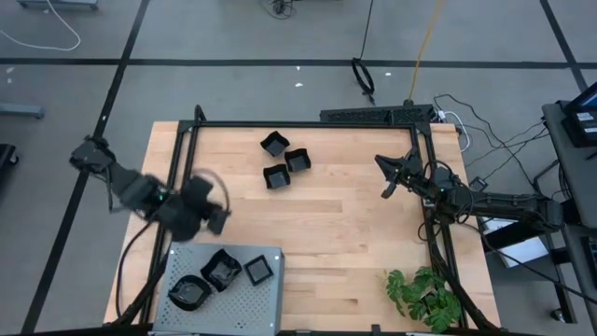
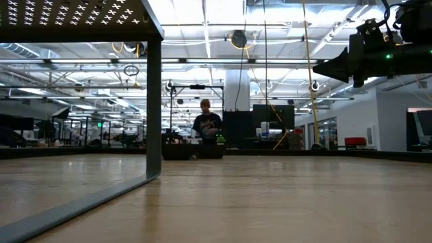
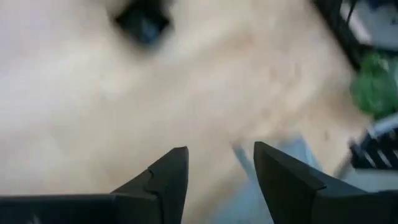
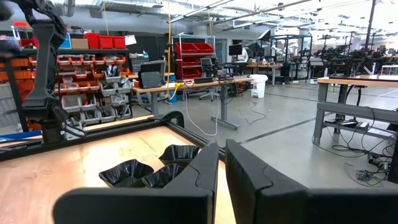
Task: Pick & Place Mini shaped plates
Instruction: Stack the distorted square plate on top of the other distorted square plate on the shelf
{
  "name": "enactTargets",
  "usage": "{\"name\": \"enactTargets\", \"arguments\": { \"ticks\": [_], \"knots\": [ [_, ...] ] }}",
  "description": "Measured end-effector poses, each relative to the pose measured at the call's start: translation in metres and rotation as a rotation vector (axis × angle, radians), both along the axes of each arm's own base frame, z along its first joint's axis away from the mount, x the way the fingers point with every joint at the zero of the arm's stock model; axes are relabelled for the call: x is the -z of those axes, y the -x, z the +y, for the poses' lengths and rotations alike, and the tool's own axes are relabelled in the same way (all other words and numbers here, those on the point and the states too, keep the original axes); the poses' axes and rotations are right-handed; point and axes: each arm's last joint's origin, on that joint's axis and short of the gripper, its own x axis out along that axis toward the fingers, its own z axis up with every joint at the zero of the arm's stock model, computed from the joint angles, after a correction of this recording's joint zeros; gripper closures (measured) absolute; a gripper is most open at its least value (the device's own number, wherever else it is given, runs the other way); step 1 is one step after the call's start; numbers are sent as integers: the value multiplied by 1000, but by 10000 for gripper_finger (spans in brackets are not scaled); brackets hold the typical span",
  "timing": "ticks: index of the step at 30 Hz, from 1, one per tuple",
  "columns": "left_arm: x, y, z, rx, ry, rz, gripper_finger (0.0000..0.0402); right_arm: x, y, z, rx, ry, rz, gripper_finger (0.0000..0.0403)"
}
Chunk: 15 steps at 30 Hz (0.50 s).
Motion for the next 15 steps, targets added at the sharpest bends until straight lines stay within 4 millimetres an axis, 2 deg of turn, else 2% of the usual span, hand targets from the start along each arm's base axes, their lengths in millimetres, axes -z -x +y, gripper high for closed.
{"name": "enactTargets", "arguments": {
  "ticks": [4,8,11,15],
  "knots": [
    [-8,-19,41,-95,-135,-51,215,0,0,0,0,0,0,385],
    [-7,-43,86,-196,-94,-50,215,0,0,0,0,0,-1,385],
    [6,-63,113,-230,-48,17,215,0,0,0,-1,0,0,385],
    [31,-83,142,-302,-74,164,215,0,0,0,0,0,0,385]
  ]
}}
